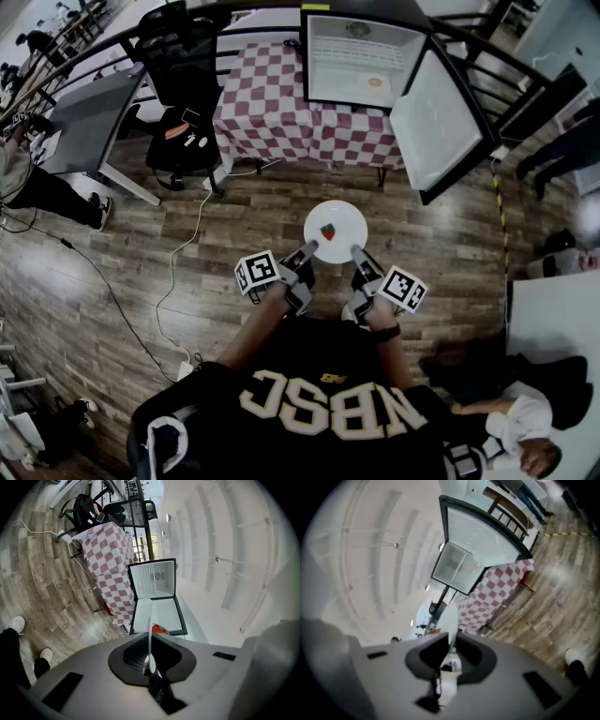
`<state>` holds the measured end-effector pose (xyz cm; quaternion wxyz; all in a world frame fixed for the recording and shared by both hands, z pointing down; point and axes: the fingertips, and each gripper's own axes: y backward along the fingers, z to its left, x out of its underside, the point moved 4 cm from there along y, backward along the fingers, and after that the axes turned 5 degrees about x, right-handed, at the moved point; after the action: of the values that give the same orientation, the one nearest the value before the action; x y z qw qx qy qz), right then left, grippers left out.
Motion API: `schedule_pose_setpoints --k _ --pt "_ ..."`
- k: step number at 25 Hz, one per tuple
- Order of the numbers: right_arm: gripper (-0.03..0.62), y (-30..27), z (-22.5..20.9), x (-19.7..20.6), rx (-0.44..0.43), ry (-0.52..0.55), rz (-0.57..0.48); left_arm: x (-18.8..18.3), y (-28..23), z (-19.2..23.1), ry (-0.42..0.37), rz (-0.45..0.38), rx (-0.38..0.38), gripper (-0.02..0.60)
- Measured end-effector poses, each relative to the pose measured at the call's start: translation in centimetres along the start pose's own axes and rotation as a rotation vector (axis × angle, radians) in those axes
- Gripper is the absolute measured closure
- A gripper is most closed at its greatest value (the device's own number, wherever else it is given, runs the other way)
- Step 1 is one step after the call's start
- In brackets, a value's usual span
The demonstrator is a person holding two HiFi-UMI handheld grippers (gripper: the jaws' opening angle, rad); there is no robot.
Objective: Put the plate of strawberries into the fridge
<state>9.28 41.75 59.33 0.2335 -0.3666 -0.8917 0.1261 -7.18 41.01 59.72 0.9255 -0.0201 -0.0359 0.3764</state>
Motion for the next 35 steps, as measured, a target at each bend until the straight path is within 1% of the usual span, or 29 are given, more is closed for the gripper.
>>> schedule_pose_setpoints --k 6,12,14,17,19,21,25,29,31,33,35 --pt "0.536 -2.0 1.5 1.3 -0.017 0.014 -0.017 -2.2 1.5 0.3 -0.005 0.006 0.001 0.552" --pt "0.536 -4.3 3.0 2.7 0.011 0.023 -0.017 -4.9 3.1 0.6 0.012 0.015 0.012 0.552" --pt "0.536 -5.1 3.3 3.2 0.040 0.017 -0.013 -5.9 3.4 0.9 0.019 0.022 0.017 0.552" --pt "0.536 -6.4 4.1 3.9 0.025 0.034 -0.018 -7.2 4.0 1.5 0.027 0.033 0.013 0.552" --pt "0.536 -6.8 4.1 4.2 0.032 0.037 -0.018 -7.7 4.2 1.9 0.032 0.044 0.013 0.552" --pt "0.535 -7.0 3.6 4.1 0.057 0.022 -0.016 -7.8 3.9 2.4 0.038 0.054 0.012 0.552" --pt "0.535 -7.5 3.2 3.6 0.112 -0.003 -0.019 -8.5 2.8 2.6 0.048 0.072 0.003 0.552" --pt "0.535 -9.0 2.5 1.6 0.122 -0.032 -0.011 -9.8 0.5 2.9 0.043 0.064 -0.004 0.552" --pt "0.536 -10.4 2.0 0.1 0.118 -0.040 0.008 -10.7 -0.8 3.2 0.044 0.045 -0.015 0.552" --pt "0.535 -12.3 1.6 -1.6 0.088 -0.037 0.033 -11.9 -2.3 3.5 0.046 0.016 -0.033 0.552" --pt "0.536 -14.3 1.3 -3.8 0.060 -0.027 0.056 -13.2 -4.2 3.5 0.031 -0.021 -0.051 0.552"
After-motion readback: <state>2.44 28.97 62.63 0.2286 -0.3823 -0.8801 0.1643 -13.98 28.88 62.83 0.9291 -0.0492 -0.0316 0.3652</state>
